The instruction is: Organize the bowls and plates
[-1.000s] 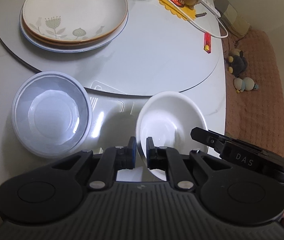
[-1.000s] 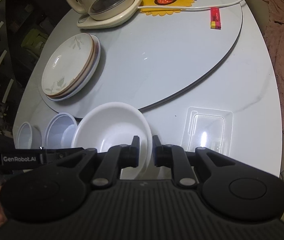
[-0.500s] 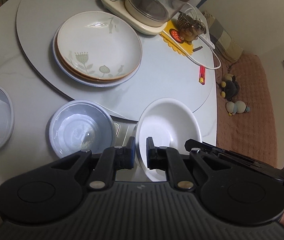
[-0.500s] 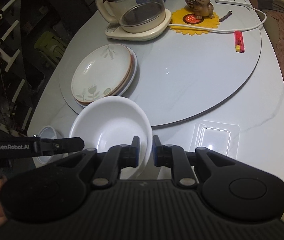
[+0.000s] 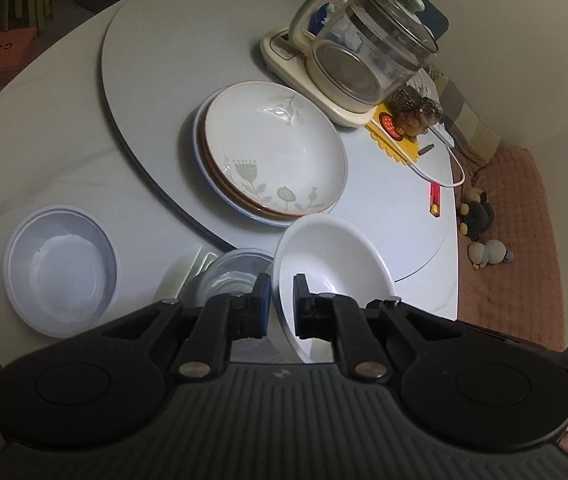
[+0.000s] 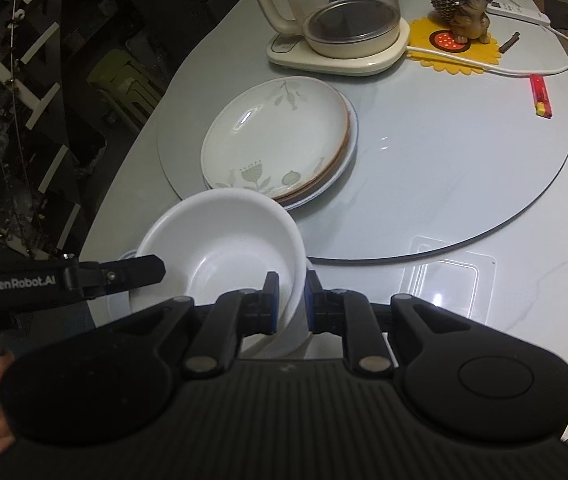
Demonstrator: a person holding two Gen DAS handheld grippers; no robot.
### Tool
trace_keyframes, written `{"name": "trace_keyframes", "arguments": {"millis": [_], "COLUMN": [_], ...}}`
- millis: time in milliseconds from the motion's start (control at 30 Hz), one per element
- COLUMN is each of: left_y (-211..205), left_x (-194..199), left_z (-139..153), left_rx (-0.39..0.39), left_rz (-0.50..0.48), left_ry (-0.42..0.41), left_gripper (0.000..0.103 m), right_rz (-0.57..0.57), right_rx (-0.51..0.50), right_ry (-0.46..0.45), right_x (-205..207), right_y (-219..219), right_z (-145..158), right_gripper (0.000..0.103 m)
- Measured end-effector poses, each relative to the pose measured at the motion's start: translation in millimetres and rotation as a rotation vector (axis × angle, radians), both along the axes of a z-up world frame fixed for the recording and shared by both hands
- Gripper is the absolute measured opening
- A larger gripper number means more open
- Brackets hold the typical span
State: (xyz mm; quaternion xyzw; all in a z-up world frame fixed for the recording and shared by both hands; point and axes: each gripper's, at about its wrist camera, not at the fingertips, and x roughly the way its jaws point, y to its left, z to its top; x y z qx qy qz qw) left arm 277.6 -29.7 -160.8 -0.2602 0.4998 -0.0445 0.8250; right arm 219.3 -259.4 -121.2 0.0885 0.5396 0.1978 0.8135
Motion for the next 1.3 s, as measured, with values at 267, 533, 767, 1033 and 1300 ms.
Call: {"name": "trace_keyframes", "arguments": {"millis": [267,533,767,1033,1300], "left_y": [22.7,14.1,12.6,12.6,10.8], "left_x": [-1.5,-1.3,1.7,-6.3,-29.5], "left_z": [-26.0,-58.9,-70.0,-44.3,3.7], "left_rx": [0.007,0.012,0.012,0.037,0.088], "left_rz": [0.037,0.020,0.022,0.028,-0.003], "left_ry": [0.049,0.114,0.152,0.087,0.011], "left_gripper": [0.012,0.012,0.021,0.041,0.041], "right_rz": [0.042,0.076,0.094,0.100,0.112], "right_rx": [-0.030,-0.082,-0.081,-0.072,-0.032], "right_ry": [0.035,0.057,0.041,0.009,-0.046], "right_x": [2.6,4.5,5.6,5.1,-6.2], "right_y": [33.1,34.8,35.3,33.9,29.0], "right_z": [-19.1,-40.8,-47.3,-30.9,9.6], "right_gripper": [0.016,0.016,0.018,0.018,0.018]}}
